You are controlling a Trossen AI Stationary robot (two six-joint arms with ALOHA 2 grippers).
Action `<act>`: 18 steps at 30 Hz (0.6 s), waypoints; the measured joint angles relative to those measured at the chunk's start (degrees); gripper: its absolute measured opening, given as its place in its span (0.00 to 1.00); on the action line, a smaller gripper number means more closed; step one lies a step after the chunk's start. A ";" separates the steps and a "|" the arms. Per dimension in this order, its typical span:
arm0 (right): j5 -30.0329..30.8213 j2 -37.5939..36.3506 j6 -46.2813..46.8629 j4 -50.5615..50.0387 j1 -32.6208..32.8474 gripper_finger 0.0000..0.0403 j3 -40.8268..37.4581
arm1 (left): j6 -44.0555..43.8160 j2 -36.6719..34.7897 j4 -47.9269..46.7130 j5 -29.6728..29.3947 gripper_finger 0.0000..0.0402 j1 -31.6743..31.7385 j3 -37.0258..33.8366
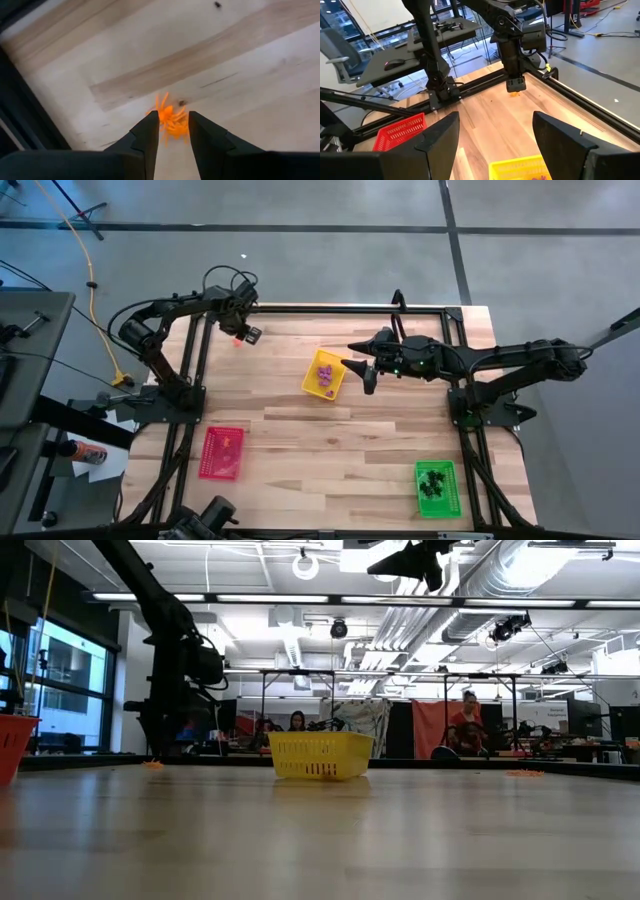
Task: Sort Halloween decoration
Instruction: Put the orange spider toy into the red bin
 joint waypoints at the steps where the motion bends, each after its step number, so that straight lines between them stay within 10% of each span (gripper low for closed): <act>1: -0.02 0.00 0.00 -0.02 0.01 0.61 0.00 | -0.23 0.00 -0.26 -0.01 0.23 0.00 0.00; 18: -0.55 0.00 0.11 -2.37 0.01 0.61 -0.02 | -2.35 3.69 -1.00 -0.02 0.19 0.68 0.00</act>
